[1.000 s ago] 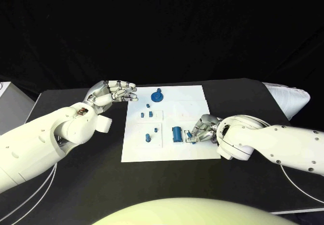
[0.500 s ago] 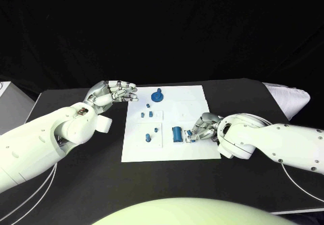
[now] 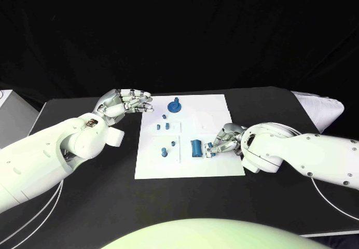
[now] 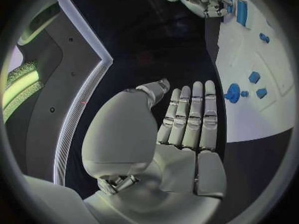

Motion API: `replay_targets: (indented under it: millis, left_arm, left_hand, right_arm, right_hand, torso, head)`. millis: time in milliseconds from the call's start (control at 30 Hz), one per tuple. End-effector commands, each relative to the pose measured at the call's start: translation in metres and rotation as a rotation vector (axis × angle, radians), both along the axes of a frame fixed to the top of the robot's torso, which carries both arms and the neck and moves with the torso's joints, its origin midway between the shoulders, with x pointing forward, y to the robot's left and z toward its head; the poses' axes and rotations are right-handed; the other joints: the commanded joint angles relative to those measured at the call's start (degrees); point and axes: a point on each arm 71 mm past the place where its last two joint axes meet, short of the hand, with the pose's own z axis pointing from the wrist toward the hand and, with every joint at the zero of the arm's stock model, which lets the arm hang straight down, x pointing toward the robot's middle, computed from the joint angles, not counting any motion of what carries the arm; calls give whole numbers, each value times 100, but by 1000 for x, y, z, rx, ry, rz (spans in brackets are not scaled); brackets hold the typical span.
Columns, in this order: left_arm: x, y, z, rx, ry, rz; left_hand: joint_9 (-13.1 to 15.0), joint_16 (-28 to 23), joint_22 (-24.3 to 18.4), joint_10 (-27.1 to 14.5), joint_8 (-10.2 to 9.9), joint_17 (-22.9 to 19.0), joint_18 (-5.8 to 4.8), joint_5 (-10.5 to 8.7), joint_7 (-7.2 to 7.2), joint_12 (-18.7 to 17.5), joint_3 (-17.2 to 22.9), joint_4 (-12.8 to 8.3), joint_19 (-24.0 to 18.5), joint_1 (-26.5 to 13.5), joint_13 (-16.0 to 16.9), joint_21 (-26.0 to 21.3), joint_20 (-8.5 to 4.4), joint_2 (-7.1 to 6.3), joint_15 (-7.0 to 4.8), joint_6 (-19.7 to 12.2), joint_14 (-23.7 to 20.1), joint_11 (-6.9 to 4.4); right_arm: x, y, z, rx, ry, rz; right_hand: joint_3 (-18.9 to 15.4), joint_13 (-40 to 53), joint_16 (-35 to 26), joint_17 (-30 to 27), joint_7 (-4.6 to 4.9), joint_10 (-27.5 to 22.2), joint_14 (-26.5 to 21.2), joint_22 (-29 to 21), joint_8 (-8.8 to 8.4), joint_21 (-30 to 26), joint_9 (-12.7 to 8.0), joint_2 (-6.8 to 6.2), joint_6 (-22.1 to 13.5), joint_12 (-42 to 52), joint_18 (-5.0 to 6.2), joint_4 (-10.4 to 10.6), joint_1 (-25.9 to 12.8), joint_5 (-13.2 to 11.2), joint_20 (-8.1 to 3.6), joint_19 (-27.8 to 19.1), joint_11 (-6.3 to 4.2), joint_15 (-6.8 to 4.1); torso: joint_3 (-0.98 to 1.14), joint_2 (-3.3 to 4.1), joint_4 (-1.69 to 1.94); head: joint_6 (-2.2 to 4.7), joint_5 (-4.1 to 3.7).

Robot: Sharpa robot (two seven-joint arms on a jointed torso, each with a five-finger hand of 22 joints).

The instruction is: Assemble the parts on the task board

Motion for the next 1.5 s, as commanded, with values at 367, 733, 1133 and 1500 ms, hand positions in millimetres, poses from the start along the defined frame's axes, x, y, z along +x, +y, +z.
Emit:
replay_targets:
  millis: [367,733,1133,1500]
  left_arm:
    - [-1,-2,0,-4,-1,-23]
    - [-1,-2,1,-4,0,-23]
    - [-1,-1,1,-1,0,-20]
    - [-1,0,0,1,0,-20]
  left_hand:
    - [-9,-44,-8,0,-39,7,70,14,11,-39,-1,24,30,14,7,-29,5,58,-4,32,26,24]
    - [-9,-44,-8,0,-39,7,70,14,11,-39,-1,24,30,14,7,-29,5,58,-4,32,26,24]
    - [-11,-59,-17,-7,-41,15,69,14,12,-46,-3,29,31,11,6,-41,7,60,-2,32,22,26]
    - [-11,-59,-17,-7,-41,15,69,14,12,-46,-3,29,31,11,6,-41,7,60,-2,32,22,26]
  right_arm:
    - [2,4,-3,-34,36,20]
    - [6,9,-3,-30,14,20]
    - [2,5,-1,-23,-8,57]
    - [-9,2,-1,-7,10,104]
  right_hand:
    - [-191,1452,15,1382,22,559,559,888,1,-27,10,31,27,-2,-70,56,-121,-395,-1,431,2,10]
    - [-193,1452,11,1374,19,559,557,889,3,-25,11,42,30,-2,-70,54,-113,-407,-1,431,0,10]
    - [-308,1450,13,1378,19,557,558,891,0,-32,18,35,28,-8,-69,44,-79,-577,-2,431,0,8]
    - [-963,1451,21,1394,9,558,561,913,3,-23,27,178,66,-7,-73,201,205,-1420,-4,437,-6,5]
  torso:
    - [0,1,2]
    - [-1,-1,1]
    - [6,3,0]
    - [7,0,-6]
  head:
    - [-19,5]
    - [-20,12]
    - [-16,34]
    - [-23,44]
